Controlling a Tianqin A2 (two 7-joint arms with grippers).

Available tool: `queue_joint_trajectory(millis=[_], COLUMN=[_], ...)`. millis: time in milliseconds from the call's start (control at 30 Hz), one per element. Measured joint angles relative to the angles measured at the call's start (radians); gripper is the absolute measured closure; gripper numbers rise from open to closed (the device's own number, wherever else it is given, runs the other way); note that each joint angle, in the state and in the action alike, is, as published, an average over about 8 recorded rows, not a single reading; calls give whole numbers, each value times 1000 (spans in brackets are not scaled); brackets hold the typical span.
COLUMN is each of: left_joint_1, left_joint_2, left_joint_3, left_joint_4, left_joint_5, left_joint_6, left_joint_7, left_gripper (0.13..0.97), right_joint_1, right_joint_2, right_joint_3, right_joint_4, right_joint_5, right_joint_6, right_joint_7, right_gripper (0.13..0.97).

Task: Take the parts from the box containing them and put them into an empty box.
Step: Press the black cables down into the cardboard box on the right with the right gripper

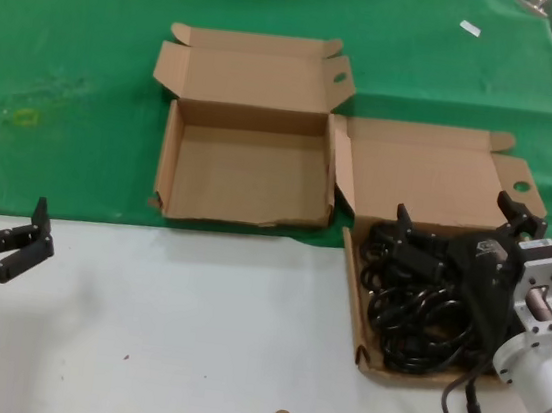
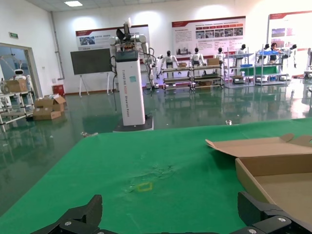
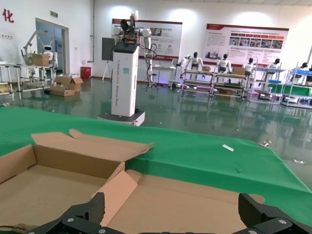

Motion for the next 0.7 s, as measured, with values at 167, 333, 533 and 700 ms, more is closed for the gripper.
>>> queue_joint_trajectory(millis=[167,333,533,700], left_joint_1=[0,0,0,0], left_joint_2=[0,0,0,0], left_joint_3=[0,0,0,0], left_joint_4=[0,0,0,0], left_joint_5=[0,0,0,0], left_joint_6=[0,0,0,0], left_joint_7=[0,0,0,0], left_gripper=[132,132,152,158], right_joint_1=[0,0,0,-1], right_joint_2=[0,0,0,1], right_joint_3=[0,0,0,-2], right_joint_4=[0,0,0,1], right_joint_5=[0,0,0,1], right_joint_6=[0,0,0,2], right_joint_7=[0,0,0,1], right_gripper=[129,129,129,129])
